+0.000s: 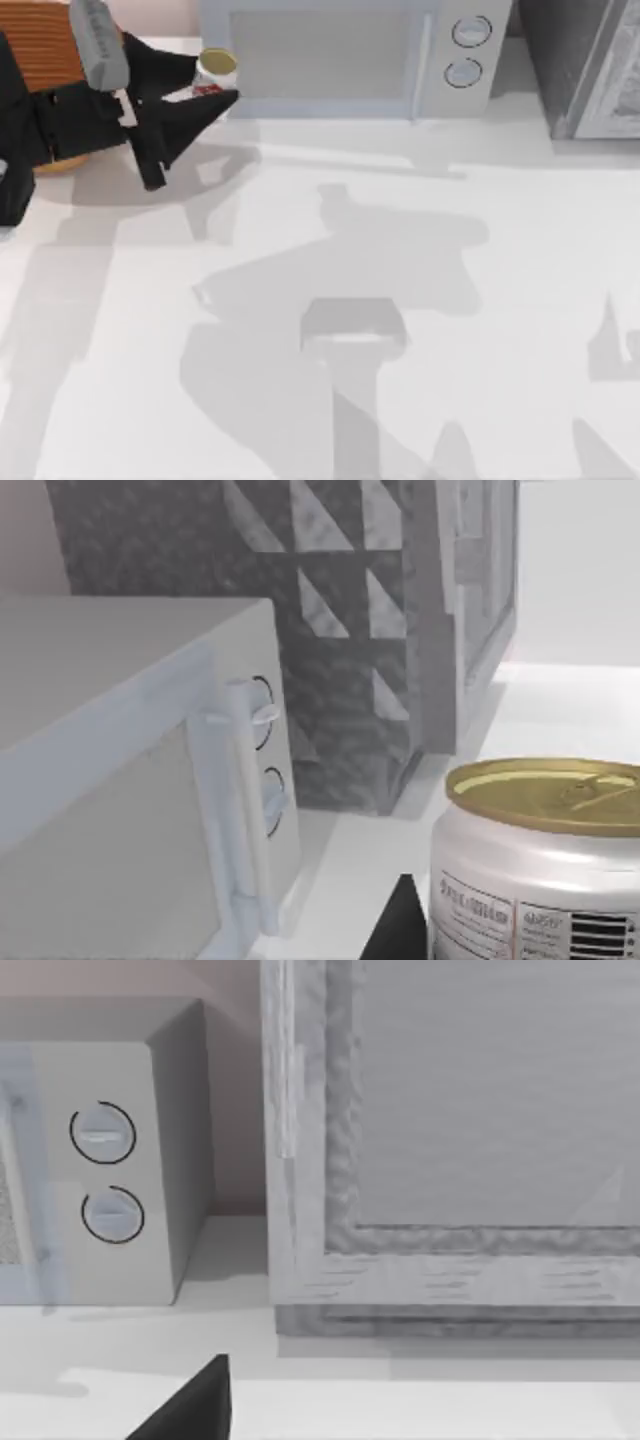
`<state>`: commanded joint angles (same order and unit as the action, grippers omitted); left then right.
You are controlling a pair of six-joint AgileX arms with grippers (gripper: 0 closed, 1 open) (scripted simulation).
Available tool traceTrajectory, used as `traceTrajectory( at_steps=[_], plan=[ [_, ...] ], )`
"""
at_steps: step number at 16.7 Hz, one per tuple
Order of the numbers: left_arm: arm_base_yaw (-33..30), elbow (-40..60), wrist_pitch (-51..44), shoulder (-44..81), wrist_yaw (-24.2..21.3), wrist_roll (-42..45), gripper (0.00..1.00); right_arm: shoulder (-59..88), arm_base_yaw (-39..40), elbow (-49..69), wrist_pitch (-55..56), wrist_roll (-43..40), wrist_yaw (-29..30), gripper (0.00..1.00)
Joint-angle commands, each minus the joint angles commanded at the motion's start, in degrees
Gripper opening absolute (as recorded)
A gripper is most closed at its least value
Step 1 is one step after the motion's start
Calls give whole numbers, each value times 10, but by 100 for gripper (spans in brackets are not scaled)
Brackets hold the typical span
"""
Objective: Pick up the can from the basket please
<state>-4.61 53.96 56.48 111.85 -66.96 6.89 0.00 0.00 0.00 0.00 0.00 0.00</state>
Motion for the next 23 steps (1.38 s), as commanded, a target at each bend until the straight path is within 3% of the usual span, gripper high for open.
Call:
traceTrajectory(
  at_steps=[4,8,15,23],
  plan=[
    [-7,75,74,184,-112,4,0,0,0,0,0,0,0,100],
    [-11,122,119,299,-183,8,0,0,0,0,0,0,0,100],
    [-12,133,129,326,-200,9,0,0,0,0,0,0,0,100],
    [-12,133,129,326,-200,9,60,0,0,0,0,0,0,100]
  ],
)
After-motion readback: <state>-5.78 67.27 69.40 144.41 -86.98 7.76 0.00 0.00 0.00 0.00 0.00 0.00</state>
